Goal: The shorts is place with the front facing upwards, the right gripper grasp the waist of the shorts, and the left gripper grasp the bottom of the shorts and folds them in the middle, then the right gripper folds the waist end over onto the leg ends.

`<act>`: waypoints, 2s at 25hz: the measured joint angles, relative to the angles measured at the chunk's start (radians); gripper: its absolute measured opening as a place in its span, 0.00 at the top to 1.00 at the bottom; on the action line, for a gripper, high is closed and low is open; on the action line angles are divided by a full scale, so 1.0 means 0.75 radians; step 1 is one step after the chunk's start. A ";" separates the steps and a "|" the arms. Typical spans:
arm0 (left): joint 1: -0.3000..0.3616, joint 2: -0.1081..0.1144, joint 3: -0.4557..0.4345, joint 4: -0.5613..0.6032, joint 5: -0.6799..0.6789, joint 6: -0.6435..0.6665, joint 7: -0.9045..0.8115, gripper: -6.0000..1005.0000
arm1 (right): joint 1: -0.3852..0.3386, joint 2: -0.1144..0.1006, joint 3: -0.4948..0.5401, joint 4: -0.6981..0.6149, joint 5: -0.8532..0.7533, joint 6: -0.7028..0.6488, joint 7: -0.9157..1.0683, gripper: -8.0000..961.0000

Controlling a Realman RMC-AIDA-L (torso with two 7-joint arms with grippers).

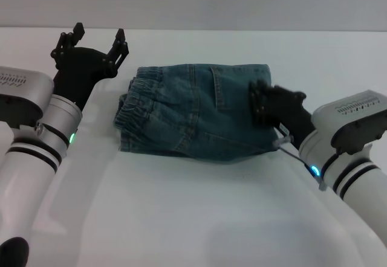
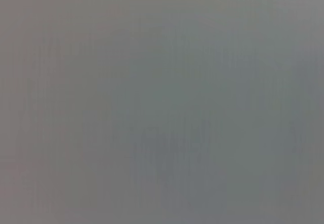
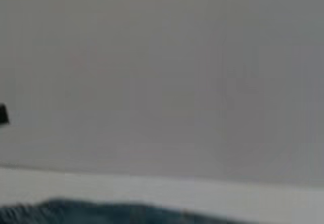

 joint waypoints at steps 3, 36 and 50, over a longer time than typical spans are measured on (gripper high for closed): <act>-0.004 0.001 -0.001 0.005 0.001 -0.001 0.000 0.20 | 0.004 0.000 -0.015 0.047 -0.002 0.068 0.093 0.83; -0.086 -0.001 -0.026 0.479 -0.002 0.256 -0.323 0.20 | -0.421 0.002 0.682 0.317 -0.252 -0.891 0.009 0.67; -0.060 -0.003 -0.020 0.485 -0.003 0.320 -0.329 0.20 | -0.423 0.005 0.698 0.320 -0.252 -0.891 0.011 0.23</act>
